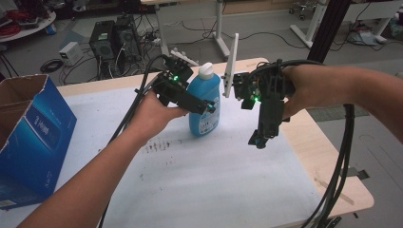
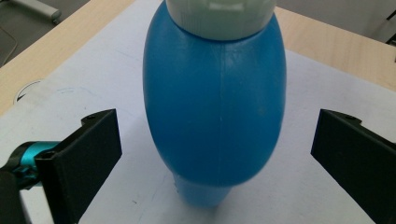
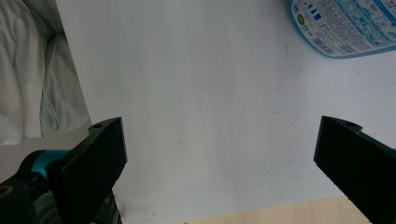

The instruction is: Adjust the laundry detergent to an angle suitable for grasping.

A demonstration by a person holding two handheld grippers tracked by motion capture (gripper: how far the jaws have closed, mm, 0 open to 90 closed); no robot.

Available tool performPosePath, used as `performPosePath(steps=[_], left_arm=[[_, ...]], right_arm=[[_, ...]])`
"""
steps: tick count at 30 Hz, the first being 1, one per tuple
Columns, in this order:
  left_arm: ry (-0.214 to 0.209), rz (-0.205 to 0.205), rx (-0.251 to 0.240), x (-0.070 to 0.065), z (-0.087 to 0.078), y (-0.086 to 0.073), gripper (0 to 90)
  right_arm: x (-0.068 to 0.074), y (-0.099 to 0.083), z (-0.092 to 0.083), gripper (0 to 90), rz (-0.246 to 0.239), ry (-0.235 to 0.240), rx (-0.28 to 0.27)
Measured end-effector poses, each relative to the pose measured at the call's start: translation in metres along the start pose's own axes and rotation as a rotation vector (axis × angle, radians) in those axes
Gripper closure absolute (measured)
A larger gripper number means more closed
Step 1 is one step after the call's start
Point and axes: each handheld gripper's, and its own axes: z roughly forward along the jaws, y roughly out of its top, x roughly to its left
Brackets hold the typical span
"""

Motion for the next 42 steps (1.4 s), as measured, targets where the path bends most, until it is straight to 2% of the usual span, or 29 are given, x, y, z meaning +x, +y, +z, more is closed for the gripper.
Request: performPosePath(steps=[10, 11, 17, 22, 34, 42], left_arm=[[0.0, 0.013, 0.019, -0.001, 0.013, 0.002, 3.0], [-0.01, 0.019, 0.013, 0.0, 0.015, 0.002, 9.8], [0.005, 0.015, 0.019, 0.0, 0.018, 0.001, 9.8], [0.013, 0.009, 0.008, 0.001, 0.018, 0.001, 14.5], [0.035, 0.041, 0.023, -0.001, 0.019, 0.002, 25.0], [0.039, 0.043, 0.021, -0.001, 0.02, 0.002, 30.1]], right_arm=[[-0.003, -0.001, 0.001, 1.8, 0.002, 0.004, -0.002], [-0.003, -0.002, 0.001, 1.8, 0.003, 0.005, -0.003], [-0.003, -0.004, 0.001, 1.8, 0.014, 0.005, -0.003], [-0.003, -0.004, 0.001, 1.9, 0.015, 0.006, -0.004], [-0.003, -0.004, 0.002, 1.9, 0.015, 0.006, -0.007], [-0.003, -0.005, 0.003, 1.9, 0.016, 0.006, -0.004]])
